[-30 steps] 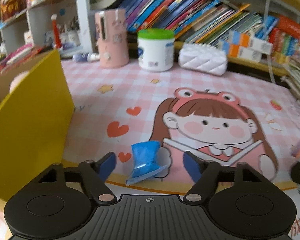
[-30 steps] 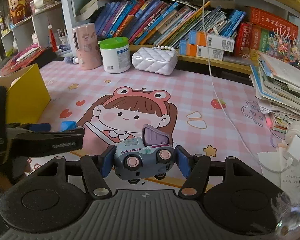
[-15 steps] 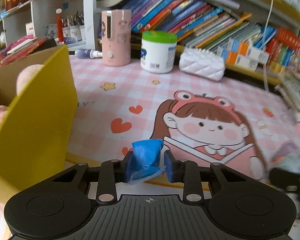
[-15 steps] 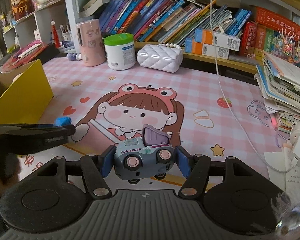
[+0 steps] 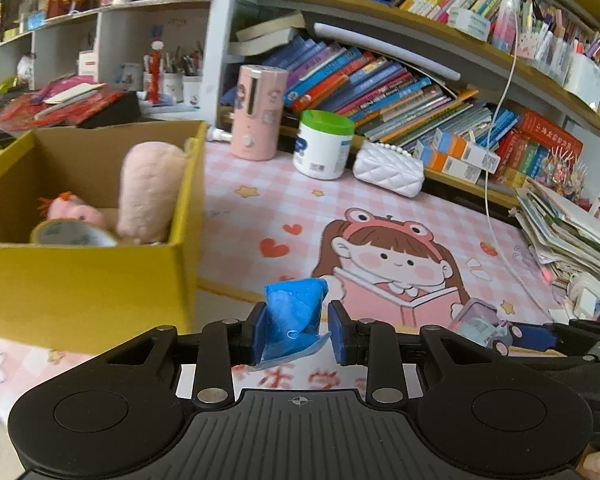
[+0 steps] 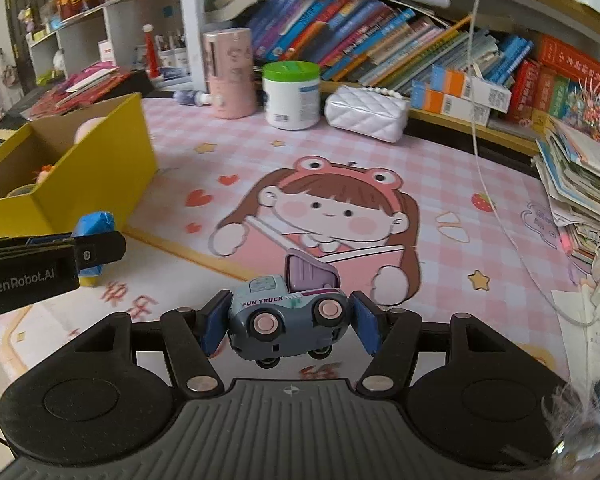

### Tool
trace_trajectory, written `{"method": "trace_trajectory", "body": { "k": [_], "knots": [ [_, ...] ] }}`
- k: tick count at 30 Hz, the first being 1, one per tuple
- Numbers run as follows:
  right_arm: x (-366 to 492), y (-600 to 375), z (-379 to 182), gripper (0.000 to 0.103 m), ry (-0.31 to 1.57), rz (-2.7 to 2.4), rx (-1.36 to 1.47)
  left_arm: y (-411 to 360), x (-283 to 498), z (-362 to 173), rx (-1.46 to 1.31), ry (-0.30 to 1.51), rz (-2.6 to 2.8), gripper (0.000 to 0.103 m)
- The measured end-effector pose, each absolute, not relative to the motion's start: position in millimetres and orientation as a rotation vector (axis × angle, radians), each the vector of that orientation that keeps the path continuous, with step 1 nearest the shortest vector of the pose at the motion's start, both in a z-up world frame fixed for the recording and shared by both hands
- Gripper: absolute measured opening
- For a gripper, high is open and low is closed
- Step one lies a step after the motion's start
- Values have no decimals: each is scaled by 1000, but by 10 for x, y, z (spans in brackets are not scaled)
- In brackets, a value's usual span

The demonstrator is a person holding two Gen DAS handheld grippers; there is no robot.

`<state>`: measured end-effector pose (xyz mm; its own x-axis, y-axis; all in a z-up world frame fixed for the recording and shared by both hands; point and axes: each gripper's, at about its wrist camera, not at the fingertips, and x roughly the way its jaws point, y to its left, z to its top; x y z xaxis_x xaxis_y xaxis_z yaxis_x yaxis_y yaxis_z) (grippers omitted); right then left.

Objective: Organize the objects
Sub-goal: 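Carry the truck in the right gripper and blue piece in the left over the yellow box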

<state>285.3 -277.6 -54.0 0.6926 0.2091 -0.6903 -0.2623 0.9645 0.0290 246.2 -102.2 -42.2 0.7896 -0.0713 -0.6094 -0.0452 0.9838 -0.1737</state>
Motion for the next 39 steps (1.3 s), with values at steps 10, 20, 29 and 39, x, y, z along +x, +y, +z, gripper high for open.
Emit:
{"method": "trace_trajectory", "body": {
  "k": [10, 20, 29, 39],
  "knots": [
    [2325, -2240, -449, 61, 760, 283, -82, -506, 1822, -359, -190, 646, 8, 30],
    [1760, -1630, -404, 61, 756, 351, -107, 36, 1216, -336, -204, 658, 69, 30],
    [1371, -1301, -392, 61, 745, 375, -102, 314, 818, -302, -196, 649, 84, 30],
    [1057, -1023, -383, 61, 737, 399, -87, 568, 481, -267, -190, 632, 105, 30]
  ]
}}
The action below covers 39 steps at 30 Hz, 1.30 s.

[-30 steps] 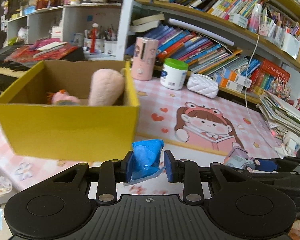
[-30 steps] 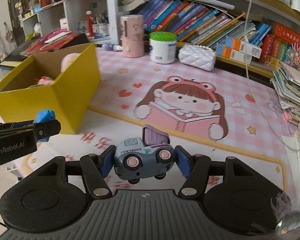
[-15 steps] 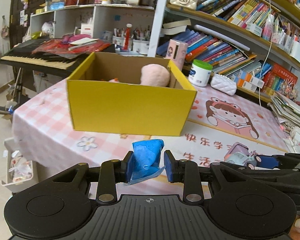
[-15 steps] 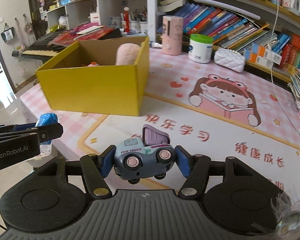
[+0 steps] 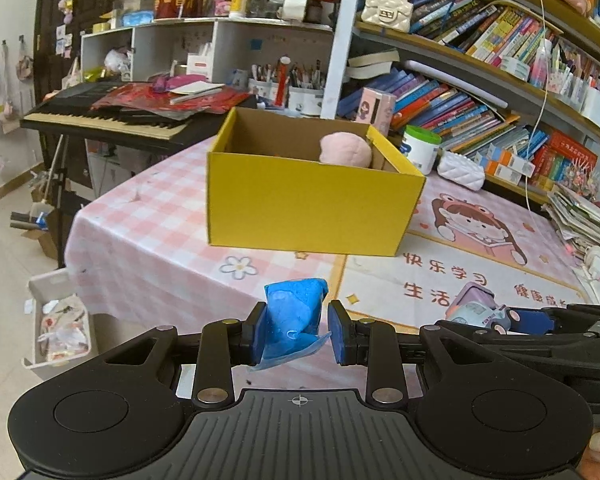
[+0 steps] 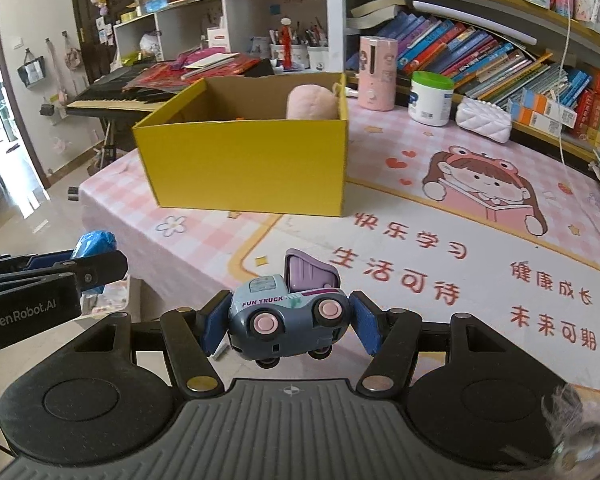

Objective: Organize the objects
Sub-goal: 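Carry the truck in the right gripper and blue piece in the left over the yellow box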

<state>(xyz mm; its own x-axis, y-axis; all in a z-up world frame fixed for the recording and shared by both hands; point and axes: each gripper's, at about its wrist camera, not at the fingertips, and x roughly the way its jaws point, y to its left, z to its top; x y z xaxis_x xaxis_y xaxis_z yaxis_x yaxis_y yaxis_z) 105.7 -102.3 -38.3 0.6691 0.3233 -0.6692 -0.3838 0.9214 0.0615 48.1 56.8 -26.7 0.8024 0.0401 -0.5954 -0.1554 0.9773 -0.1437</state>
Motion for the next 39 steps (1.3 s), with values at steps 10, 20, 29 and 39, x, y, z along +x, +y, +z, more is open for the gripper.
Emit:
{"method": "trace_trajectory", "body": {
  "k": [10, 20, 29, 39],
  "knots": [
    [883, -832, -321, 61, 716, 413, -97, 747, 324, -216, -193, 610, 113, 30],
    [831, -738, -248, 61, 694, 399, -111, 841, 281, -160, -201, 578, 104, 30],
    [964, -729, -170, 61, 666, 376, -117, 849, 371, -91, -198, 544, 102, 30],
    [1496, -722, -3, 61, 600, 374, -108, 875, 811, 42, -185, 503, 120, 30]
  ]
}}
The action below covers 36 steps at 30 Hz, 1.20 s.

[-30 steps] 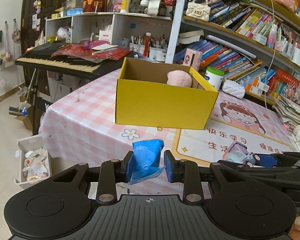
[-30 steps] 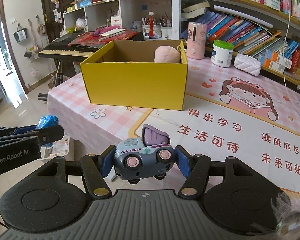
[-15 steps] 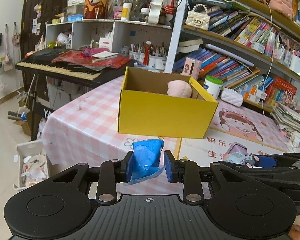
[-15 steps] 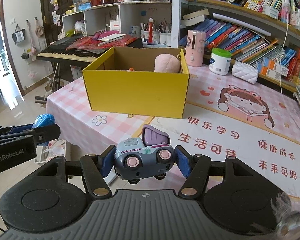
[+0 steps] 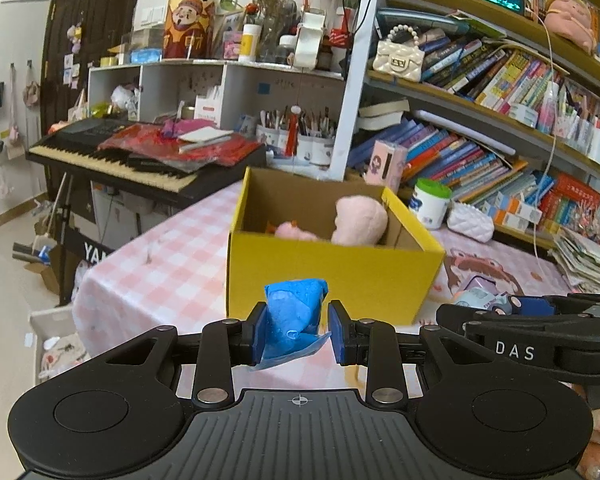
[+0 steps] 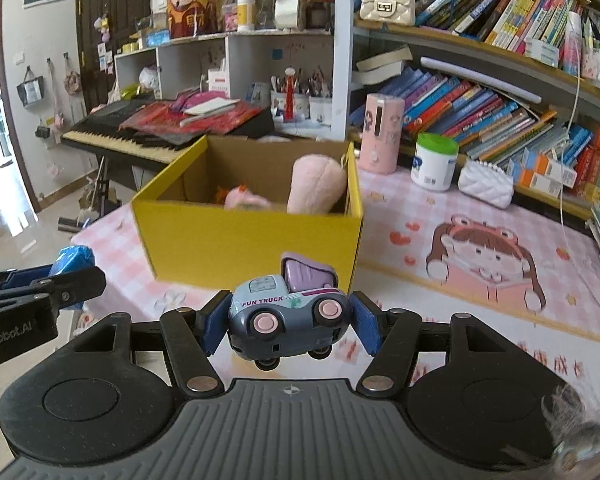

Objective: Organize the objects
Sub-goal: 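Carry the truck in the right gripper and blue piece in the left over the yellow box, then open the right gripper to drop the truck while the left gripper drops the blue piece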

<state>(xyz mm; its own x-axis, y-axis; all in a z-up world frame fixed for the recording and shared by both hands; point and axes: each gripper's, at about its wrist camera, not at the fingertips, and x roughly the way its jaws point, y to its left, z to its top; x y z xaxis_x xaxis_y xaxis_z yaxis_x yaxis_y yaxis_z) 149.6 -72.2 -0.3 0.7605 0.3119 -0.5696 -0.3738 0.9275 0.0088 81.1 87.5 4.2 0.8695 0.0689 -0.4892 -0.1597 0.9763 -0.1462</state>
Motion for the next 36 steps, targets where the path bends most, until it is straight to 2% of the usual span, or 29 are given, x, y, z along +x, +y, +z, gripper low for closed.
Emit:
{"method": "trace_trajectory", "body": {
  "k": [15, 36],
  "knots": [
    [2680, -586, 184, 61, 512, 445, -130, 839, 1806, 100, -164, 486, 194, 30],
    [3410, -287, -243, 61, 555, 584, -336, 727, 2508, -263, -65, 621, 254, 30]
  ]
}}
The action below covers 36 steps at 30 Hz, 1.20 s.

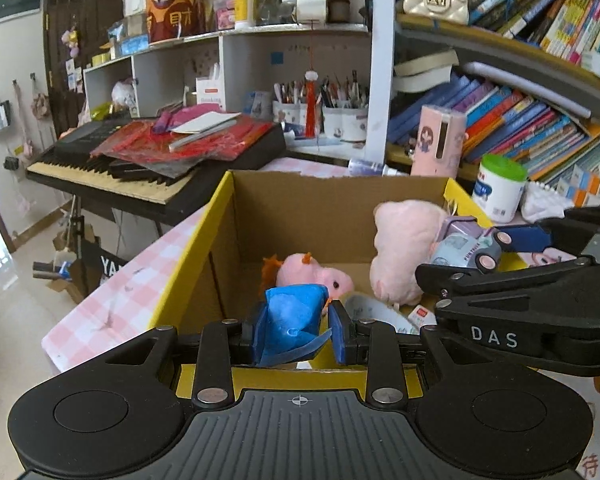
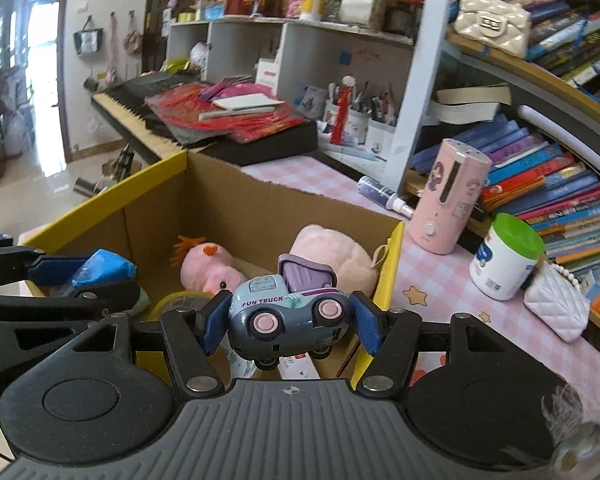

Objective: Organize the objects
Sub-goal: 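Open the right gripper to drop the truck while the left gripper drops the blue piece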

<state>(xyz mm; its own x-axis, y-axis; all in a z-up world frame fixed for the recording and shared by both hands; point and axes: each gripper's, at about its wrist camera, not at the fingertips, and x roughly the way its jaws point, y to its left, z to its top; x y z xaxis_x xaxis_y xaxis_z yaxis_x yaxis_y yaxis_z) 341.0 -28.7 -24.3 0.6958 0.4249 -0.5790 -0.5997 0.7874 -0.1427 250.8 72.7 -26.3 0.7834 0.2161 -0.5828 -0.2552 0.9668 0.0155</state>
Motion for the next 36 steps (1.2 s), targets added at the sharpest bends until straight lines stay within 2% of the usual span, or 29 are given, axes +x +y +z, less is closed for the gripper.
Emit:
{"method": "trace_trajectory", "body": {
  "k": [9, 21, 36],
  "knots": [
    [3548, -219, -385, 61, 609, 618, -388, 737, 2511, -250, -82, 594, 266, 33],
    [3630, -112, -424, 61, 655, 644, -415, 774, 2394, -105, -138, 508, 285, 62],
    [3504, -189, -298, 65, 618, 628, -375, 796, 2227, -12, -176, 468, 307, 78]
  ]
}}
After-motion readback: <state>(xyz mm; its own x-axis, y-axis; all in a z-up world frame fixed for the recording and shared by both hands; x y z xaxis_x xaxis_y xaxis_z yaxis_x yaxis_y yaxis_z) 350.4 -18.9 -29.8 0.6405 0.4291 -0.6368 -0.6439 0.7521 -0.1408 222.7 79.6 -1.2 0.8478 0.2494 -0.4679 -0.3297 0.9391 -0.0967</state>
